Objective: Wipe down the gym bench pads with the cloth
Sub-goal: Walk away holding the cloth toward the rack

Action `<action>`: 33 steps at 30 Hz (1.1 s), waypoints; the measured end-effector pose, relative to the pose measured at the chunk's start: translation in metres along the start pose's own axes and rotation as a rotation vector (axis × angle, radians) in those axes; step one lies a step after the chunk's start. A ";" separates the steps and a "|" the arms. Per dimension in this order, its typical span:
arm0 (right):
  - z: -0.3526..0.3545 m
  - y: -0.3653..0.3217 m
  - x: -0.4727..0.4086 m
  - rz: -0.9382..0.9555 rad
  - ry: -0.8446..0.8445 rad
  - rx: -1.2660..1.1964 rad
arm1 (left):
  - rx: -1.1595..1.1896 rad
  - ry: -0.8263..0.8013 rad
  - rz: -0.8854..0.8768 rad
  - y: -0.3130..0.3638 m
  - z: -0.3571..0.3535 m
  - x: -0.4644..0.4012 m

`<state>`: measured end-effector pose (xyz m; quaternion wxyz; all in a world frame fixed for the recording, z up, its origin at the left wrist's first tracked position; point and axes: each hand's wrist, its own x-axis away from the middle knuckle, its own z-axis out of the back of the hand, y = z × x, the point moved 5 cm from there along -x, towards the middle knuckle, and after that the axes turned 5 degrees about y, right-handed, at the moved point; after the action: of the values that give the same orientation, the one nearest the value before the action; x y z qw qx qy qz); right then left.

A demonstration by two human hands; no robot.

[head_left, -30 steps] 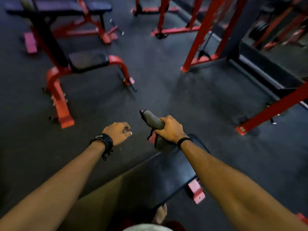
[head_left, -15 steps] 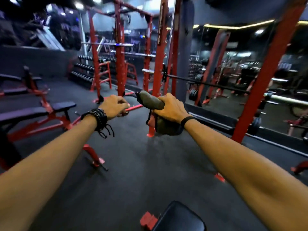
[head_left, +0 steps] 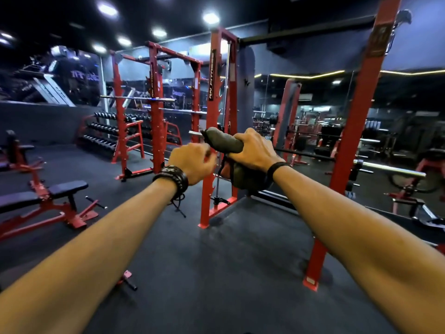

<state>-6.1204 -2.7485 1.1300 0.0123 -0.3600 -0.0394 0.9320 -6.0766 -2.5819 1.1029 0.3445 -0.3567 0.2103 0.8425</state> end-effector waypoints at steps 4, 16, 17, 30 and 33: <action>-0.002 0.020 0.012 -0.027 -0.028 0.039 | -0.105 -0.200 0.011 0.008 -0.026 -0.006; 0.006 0.149 0.075 -0.129 -0.161 0.134 | -0.063 -0.423 -0.116 0.098 -0.126 -0.011; 0.009 0.164 0.079 -0.131 -0.166 0.140 | -0.053 -0.426 -0.120 0.111 -0.134 -0.014; 0.044 0.418 0.143 -0.078 -0.193 0.171 | 0.000 -0.398 -0.010 0.277 -0.290 -0.046; 0.051 0.455 0.134 -0.057 -0.219 0.179 | -0.002 -0.441 0.046 0.295 -0.311 -0.060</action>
<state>-6.2513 -3.1988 1.0405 0.0665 -0.2522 0.0323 0.9648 -6.1198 -2.9938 0.9751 0.3625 -0.1593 0.1374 0.9079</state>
